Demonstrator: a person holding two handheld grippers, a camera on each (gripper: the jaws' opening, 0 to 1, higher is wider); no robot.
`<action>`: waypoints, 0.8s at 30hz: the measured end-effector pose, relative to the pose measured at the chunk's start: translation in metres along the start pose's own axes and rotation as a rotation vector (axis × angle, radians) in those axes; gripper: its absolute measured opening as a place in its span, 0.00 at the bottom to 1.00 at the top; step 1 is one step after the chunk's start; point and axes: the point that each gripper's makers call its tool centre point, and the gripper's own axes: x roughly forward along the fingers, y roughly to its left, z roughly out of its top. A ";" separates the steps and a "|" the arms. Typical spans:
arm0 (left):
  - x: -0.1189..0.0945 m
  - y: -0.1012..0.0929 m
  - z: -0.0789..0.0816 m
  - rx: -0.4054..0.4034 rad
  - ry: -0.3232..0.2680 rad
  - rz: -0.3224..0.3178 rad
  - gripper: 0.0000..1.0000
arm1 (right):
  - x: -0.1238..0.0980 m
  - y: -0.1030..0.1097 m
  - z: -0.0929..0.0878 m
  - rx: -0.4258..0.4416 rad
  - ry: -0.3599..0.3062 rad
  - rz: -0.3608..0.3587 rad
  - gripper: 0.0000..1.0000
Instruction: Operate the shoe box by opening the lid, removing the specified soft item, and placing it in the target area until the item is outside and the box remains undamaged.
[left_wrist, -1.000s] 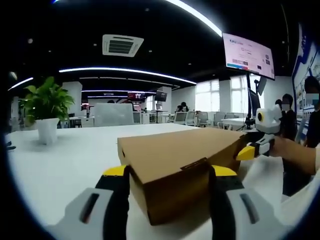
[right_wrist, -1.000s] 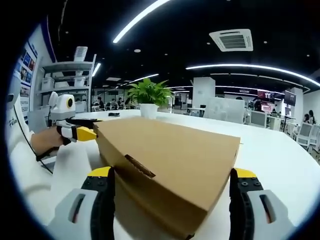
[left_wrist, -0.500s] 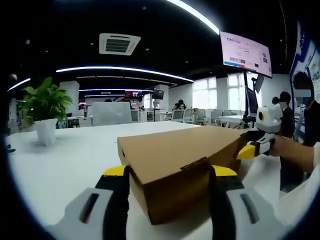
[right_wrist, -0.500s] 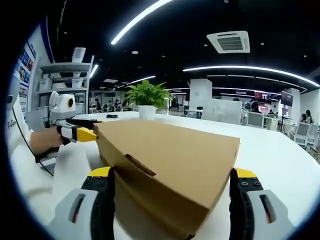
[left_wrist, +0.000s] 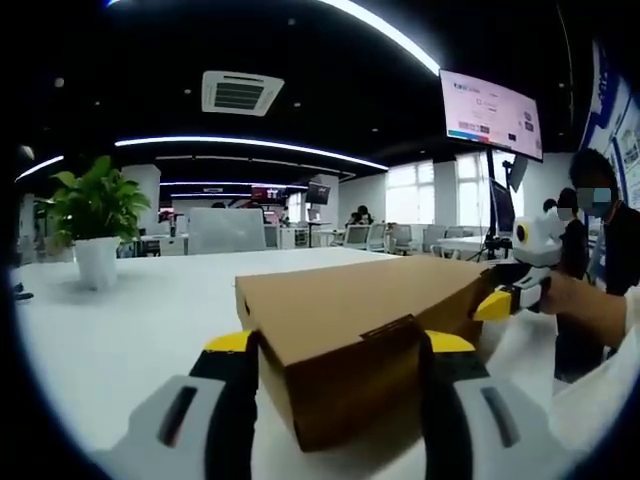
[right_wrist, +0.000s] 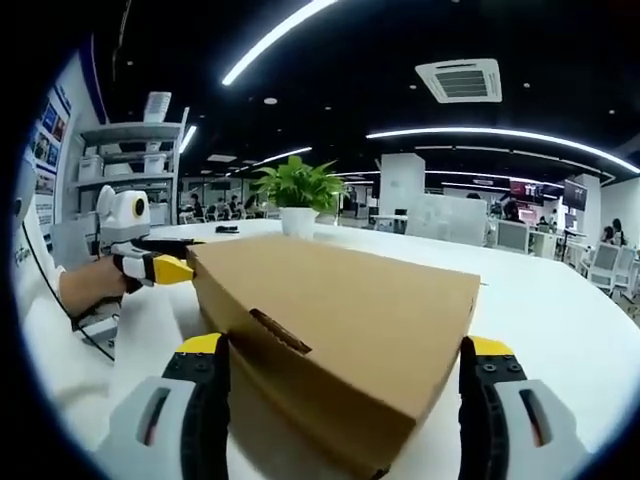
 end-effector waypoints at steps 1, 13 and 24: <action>0.000 0.000 -0.001 0.003 -0.012 0.001 0.66 | 0.000 0.000 0.000 0.000 -0.010 0.000 0.98; -0.013 0.011 0.002 0.095 -0.043 -0.037 0.73 | -0.032 0.011 0.044 -0.327 -0.081 -0.019 0.91; -0.034 -0.017 0.043 0.436 -0.084 -0.126 0.83 | -0.042 0.026 0.057 -0.421 -0.084 0.054 0.88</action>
